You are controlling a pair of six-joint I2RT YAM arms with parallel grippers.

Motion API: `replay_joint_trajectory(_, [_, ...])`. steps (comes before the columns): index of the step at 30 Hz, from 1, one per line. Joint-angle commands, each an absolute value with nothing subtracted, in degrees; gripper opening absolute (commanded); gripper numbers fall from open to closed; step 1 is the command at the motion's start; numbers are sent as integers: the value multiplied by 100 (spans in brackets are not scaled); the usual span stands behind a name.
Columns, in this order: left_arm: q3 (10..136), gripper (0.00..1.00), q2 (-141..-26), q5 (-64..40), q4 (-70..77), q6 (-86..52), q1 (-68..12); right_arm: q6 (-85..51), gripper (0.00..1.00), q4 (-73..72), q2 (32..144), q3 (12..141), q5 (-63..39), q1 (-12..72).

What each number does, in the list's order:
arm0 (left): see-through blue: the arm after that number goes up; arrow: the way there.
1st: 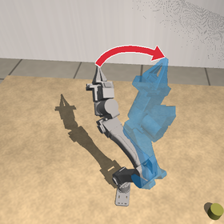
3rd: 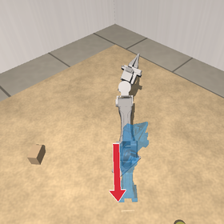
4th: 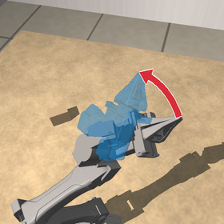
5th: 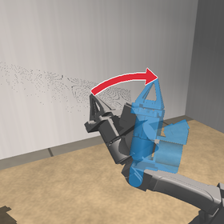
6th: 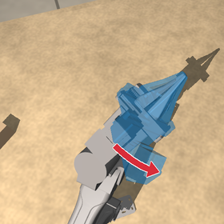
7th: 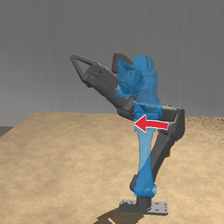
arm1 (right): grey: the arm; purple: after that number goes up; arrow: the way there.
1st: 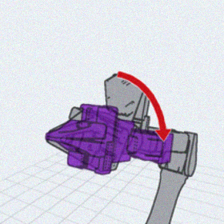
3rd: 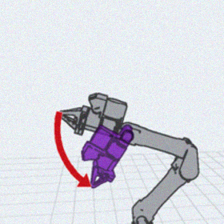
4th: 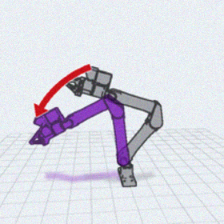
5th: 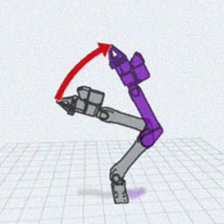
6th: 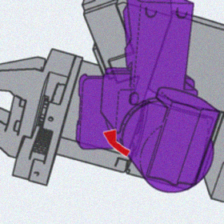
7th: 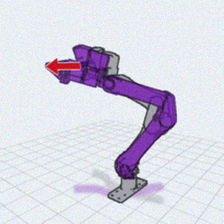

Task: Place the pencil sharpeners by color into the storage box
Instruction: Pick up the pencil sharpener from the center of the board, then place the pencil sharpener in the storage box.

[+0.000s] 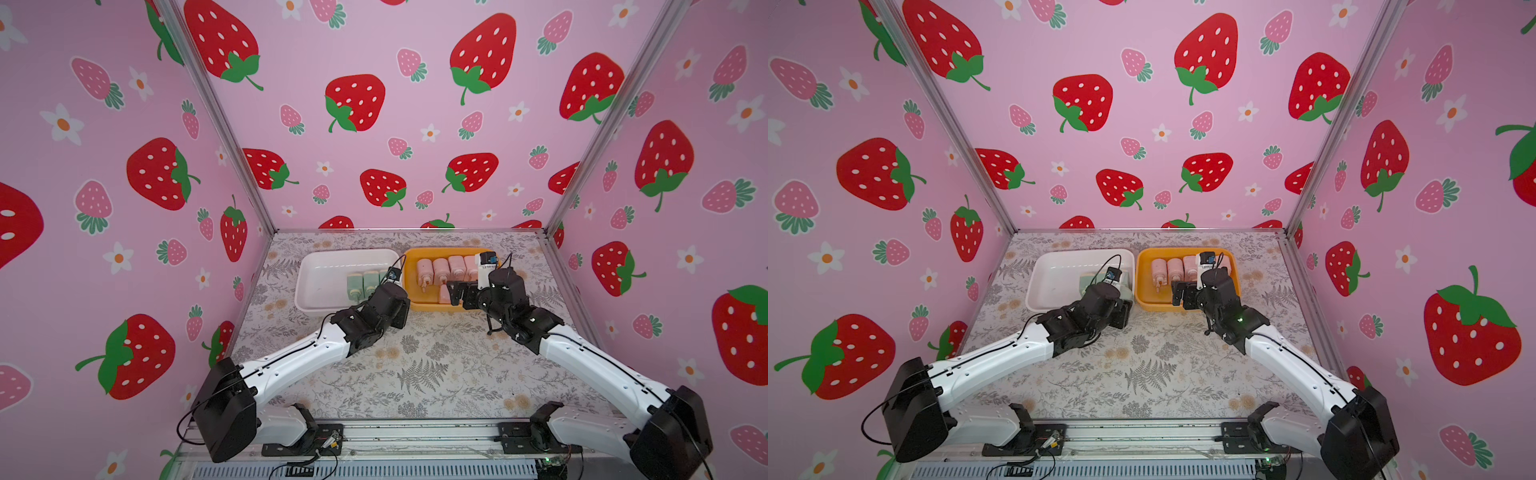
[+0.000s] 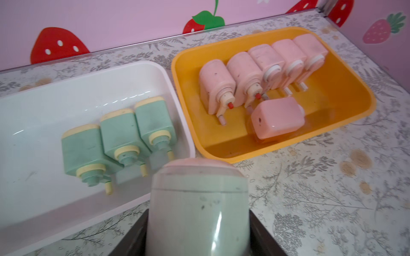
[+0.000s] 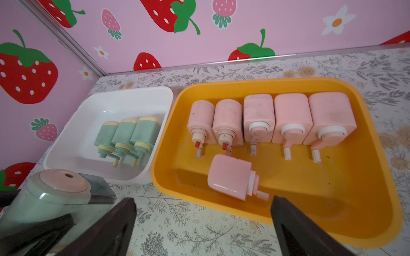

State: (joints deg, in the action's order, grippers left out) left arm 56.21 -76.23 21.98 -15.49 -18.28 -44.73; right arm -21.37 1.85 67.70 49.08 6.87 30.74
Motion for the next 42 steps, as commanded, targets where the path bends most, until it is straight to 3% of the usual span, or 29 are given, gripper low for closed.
replay_joint_trajectory(1, [5953, 0, -7508, 2531, -1870, -1691, -4178, -1906, 100, -565, 6878, 4879, 497, 3052])
replay_joint_trajectory(10, [6158, 0, -7566, 2589, -1778, -1382, -3060, -1828, 100, -721, 6813, 4638, 960, 3059])
replay_joint_trajectory(16, [6565, 0, -7932, 1607, -1977, -1443, -2119, -1775, 100, -690, 6772, 4581, 1188, 3050])
replay_joint_trajectory(23, [6348, 0, -8016, 1840, -1502, -887, -1914, -1731, 100, -511, 6754, 4676, 1450, 3050])
replay_joint_trajectory(30, [5996, 0, -8091, -101, -1150, -1672, -652, -1762, 100, -479, 6766, 4676, 1551, 3050])
replay_joint_trajectory(42, [5513, 0, -8460, -1330, -259, -2260, 386, -1833, 100, -563, 6766, 4658, 1535, 3050])
